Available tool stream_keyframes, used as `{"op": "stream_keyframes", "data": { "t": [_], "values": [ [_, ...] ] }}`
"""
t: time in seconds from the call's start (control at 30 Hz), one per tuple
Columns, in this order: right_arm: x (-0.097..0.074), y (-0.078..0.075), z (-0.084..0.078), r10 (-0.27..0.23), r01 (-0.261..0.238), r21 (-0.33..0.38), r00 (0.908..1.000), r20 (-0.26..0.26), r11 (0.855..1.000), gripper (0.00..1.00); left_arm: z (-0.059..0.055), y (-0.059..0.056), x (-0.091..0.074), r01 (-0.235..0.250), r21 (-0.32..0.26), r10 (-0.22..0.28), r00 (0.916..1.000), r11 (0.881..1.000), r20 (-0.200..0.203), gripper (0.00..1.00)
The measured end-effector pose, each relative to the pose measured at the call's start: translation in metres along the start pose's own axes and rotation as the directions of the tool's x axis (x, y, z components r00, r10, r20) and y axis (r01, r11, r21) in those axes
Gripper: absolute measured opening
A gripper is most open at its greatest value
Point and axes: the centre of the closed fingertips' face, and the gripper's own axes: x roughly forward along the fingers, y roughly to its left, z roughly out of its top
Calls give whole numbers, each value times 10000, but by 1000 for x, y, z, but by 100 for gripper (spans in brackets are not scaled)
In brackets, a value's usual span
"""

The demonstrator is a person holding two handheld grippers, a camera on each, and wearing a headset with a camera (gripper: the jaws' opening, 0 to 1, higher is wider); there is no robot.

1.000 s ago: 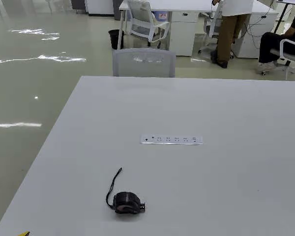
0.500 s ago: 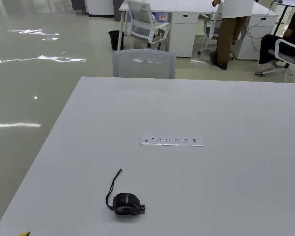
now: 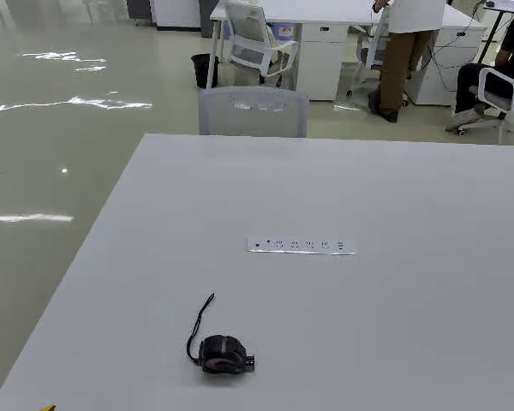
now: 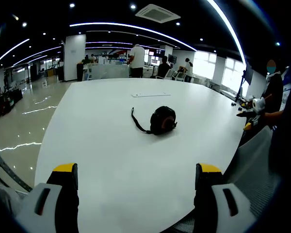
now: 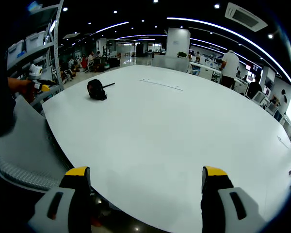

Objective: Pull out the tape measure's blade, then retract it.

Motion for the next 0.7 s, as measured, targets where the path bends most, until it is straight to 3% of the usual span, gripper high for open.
{"op": "stream_keyframes", "data": {
  "t": [0.27, 0.37, 0.5, 0.7],
  "values": [
    [3, 1, 2, 33, -33, -55, 10000, -60, 10000, 97, -2, -2, 8, 143, 25, -143, 9999, 9999, -86, 99],
    [6, 1, 6, 101, -102, -109, 9999, -23, 9999, 96, -5, -4, 18, 415, 194, -410, 9988, 9989, -259, 99],
    [13, 5, 13, 317, -317, -297, 9995, -7, 9991, 95, 5, -6, 25, 546, -29, -546, 9985, 9985, 1, 99],
    [20, 11, 27, 507, -503, -547, 9987, 56, 9972, 95, 10, -4, 37, 713, 209, -712, 9974, 9972, -54, 99]
  ]
}}
